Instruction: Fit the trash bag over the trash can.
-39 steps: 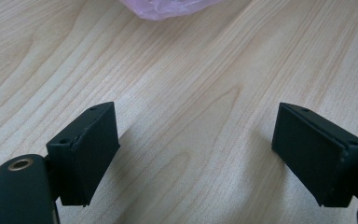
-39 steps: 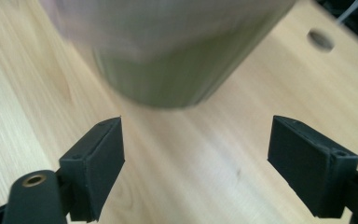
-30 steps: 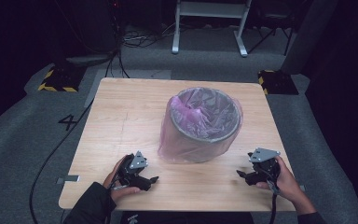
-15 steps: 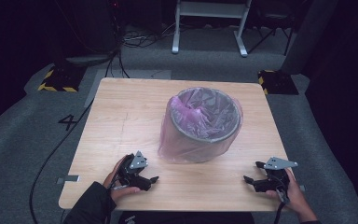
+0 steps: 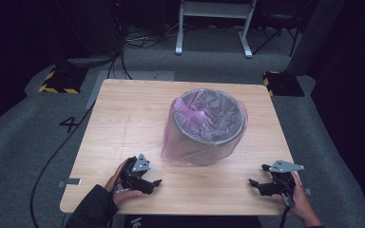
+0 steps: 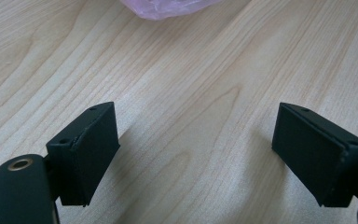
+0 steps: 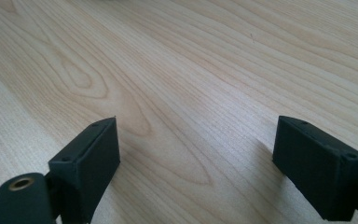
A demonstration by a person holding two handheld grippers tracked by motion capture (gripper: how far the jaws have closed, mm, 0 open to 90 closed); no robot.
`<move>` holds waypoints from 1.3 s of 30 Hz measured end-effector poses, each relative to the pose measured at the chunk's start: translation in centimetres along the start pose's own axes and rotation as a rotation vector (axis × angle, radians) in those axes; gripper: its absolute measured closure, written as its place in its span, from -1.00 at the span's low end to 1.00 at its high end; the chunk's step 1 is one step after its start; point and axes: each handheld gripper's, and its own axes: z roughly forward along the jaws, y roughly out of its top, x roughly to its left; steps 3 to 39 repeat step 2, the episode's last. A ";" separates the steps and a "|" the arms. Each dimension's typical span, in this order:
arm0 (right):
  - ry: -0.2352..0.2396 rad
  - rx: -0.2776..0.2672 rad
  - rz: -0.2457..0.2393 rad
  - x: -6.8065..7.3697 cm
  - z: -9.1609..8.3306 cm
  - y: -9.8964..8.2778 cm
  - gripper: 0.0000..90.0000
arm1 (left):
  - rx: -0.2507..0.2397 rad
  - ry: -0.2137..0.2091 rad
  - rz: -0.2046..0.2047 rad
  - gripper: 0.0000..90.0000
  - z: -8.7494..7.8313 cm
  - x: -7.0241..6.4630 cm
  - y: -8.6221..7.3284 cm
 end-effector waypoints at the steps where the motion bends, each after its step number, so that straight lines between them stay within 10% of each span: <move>1: -0.001 0.001 0.001 0.0 0.0 0.0 -0.68 | 0.000 -0.001 0.000 -0.69 0.0 0.0 0.0; 39: -0.002 0.001 0.001 0.0 0.0 0.0 -0.68 | 0.001 0.000 0.000 -0.69 0.0 0.0 0.0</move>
